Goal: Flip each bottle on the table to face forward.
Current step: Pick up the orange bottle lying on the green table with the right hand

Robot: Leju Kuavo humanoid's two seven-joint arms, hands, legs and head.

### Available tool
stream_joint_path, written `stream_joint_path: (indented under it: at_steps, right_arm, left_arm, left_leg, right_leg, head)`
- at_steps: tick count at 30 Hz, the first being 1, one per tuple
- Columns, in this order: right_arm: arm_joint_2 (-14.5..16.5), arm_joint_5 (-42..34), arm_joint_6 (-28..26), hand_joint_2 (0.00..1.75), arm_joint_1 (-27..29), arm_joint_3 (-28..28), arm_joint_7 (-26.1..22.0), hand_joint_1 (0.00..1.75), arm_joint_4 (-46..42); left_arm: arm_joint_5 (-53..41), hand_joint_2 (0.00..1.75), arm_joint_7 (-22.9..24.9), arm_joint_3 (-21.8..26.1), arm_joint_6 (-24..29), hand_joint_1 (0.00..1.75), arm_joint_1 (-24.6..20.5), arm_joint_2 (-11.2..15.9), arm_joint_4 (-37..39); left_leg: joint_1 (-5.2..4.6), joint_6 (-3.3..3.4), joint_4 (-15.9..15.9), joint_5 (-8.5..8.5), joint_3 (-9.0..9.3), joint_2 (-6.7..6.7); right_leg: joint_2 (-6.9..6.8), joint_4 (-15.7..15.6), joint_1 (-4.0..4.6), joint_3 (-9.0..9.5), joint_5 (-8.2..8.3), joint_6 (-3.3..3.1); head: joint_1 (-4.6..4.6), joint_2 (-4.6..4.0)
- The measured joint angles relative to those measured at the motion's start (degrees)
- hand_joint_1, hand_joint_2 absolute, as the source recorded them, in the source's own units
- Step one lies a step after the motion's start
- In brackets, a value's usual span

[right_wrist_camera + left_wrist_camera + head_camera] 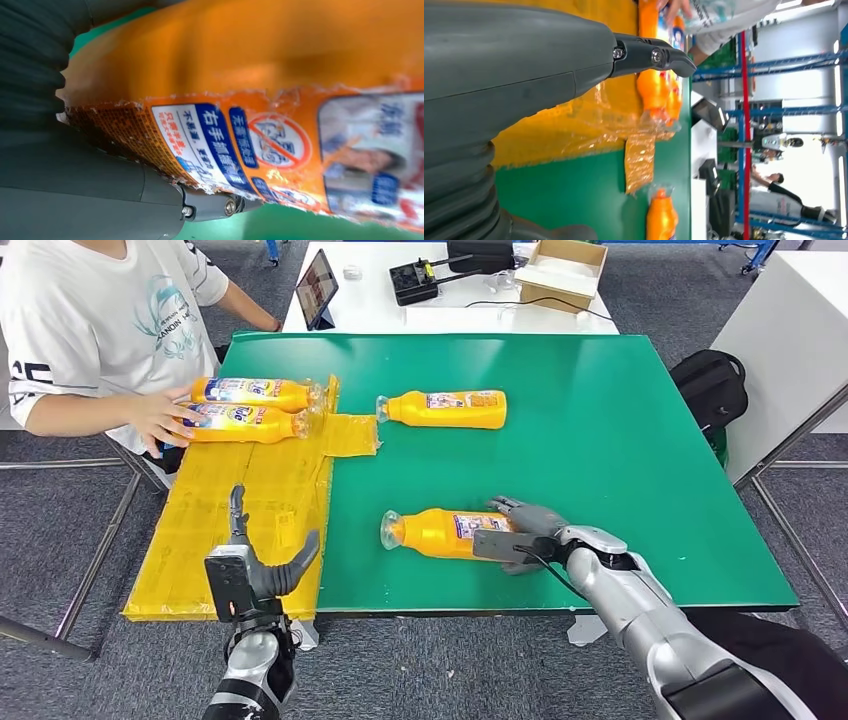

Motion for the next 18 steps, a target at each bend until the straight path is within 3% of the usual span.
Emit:
stream_joint_path:
  at_steps: [12,18]
  right_arm:
    - [-0.97,-3.62,0.23,1.75,-2.06,3.47,-1.36,1.75,3.17]
    - [-0.99,-5.67,-4.93,1.75,-0.95,4.01,-2.22,1.75,2.92]
  left_arm:
    - [1.43,1.75,0.0,-1.91,-1.48,0.0,-1.56,-0.08,3.33]
    - [1.61,1.75,0.0,-1.86,-0.88,0.0,-1.41,-0.08,3.46]
  left_leg:
    - [0.0,-0.02,0.0,-0.09,0.04,0.03]
    - [0.01,0.02,-0.01,-0.16,0.06,0.09]
  right_leg:
    - [0.03,-0.04,0.0,0.03,-0.08,0.03]
    - [0.06,-0.04,0.01,0.07,-0.08,0.03]
  head:
    - [0.01,0.0]
    - [-0.01,0.0]
